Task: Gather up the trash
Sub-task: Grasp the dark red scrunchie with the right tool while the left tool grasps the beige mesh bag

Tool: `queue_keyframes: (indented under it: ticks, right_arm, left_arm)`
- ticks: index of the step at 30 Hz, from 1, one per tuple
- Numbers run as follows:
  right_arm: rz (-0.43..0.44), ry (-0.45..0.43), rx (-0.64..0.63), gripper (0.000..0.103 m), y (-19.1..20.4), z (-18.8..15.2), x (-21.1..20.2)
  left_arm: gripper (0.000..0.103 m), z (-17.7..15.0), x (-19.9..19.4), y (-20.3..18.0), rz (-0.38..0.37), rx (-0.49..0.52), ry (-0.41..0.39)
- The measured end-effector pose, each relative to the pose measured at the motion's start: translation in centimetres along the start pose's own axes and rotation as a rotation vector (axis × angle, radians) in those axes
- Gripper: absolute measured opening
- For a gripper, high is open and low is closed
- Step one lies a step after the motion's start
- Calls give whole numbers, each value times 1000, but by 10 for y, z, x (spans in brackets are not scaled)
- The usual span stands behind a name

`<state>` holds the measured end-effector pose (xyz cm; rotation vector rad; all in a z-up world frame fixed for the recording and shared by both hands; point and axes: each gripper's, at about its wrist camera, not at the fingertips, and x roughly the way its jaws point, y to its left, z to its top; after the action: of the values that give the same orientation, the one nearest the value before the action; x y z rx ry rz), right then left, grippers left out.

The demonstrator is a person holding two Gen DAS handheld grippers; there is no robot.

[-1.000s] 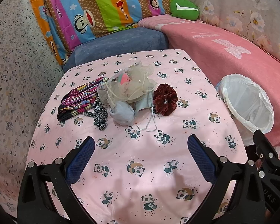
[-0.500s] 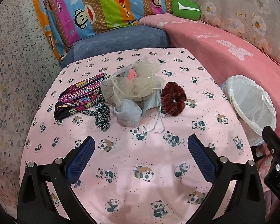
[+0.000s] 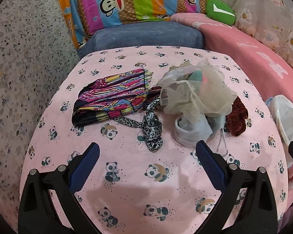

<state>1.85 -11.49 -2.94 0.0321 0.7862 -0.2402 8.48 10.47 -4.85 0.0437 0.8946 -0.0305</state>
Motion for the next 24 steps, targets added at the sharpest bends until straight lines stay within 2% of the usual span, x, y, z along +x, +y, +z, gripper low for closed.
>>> queue_keyframes:
  ticks: [7,9,16,22,24]
  right_arm:
    - [28,6,-8,96,23,20,27]
    - [39,10,-8,90,28,25,33]
    - [66,31,-23,83,38,29,44]
    - [88,84,-26,70,42,23,65]
    - [117,110,-18,66,44,21,74]
  left_arm:
    - [91,26,2,-2,-63,-3,-37]
    - [91,35,2,-7,-86,-3,-51]
    - [90,56,16,-27,-188,0,-41]
    - [52,56,39,-40,-242,14,20]
    - [26,55,42,-39,-252,16,31]
